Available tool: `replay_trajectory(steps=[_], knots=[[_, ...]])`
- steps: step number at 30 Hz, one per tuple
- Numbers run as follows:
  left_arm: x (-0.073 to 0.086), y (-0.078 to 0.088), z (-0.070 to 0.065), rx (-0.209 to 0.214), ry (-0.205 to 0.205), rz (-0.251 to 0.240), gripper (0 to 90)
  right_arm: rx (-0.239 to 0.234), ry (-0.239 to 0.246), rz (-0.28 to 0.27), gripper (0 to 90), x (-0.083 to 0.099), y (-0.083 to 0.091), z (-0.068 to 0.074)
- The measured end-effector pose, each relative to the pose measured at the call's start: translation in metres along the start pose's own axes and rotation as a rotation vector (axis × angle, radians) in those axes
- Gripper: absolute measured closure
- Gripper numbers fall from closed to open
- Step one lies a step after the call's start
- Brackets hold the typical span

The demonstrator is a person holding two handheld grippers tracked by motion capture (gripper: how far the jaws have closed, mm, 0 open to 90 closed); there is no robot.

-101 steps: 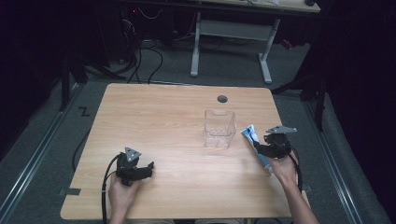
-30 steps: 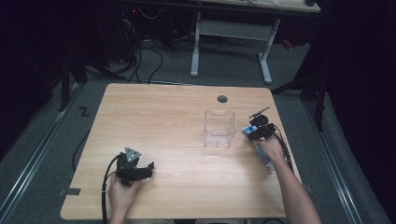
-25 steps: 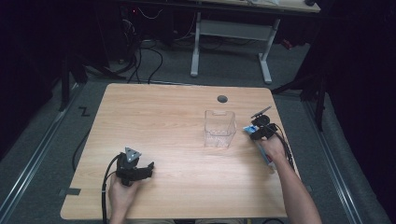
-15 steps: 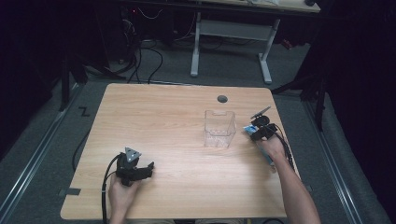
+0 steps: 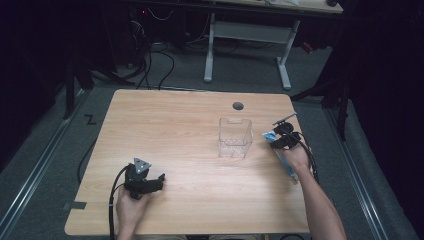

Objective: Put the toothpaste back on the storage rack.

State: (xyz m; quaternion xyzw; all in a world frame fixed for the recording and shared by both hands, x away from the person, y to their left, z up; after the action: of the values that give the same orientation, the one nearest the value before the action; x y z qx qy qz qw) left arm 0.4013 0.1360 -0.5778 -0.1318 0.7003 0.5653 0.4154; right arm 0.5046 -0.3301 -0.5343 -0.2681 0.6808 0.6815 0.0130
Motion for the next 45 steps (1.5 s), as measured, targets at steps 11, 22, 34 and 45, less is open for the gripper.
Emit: replay_trajectory(steps=[11,22,34,45], knots=[[0.0,0.0,0.0,0.0,0.0,0.0,18.0,-0.051,0.006,-0.071,73.4,0.001,0.023,0.0],[0.0,0.0,0.0,0.0,0.0,0.0,18.0,-0.084,0.007,-0.14,74.4,0.004,0.046,0.0],[0.0,0.0,0.0,0.0,0.0,0.0,17.9,-0.12,0.007,-0.202,75.0,0.005,0.063,0.001],[0.0,0.0,0.0,0.0,0.001,-0.002,18.0,-0.145,0.013,-0.259,74.9,0.006,0.078,0.004]])
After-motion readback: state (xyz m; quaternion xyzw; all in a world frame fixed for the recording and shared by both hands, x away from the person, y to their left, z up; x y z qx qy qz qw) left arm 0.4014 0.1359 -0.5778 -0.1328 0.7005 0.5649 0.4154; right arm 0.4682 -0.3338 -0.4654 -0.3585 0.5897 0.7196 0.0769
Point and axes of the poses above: each handheld gripper's, and its own axes: y roughly backward along the jaws, x roughly out of its underside, z roughly to its left, the point moved 6 cm from there along -y, roughly forward along the jaws
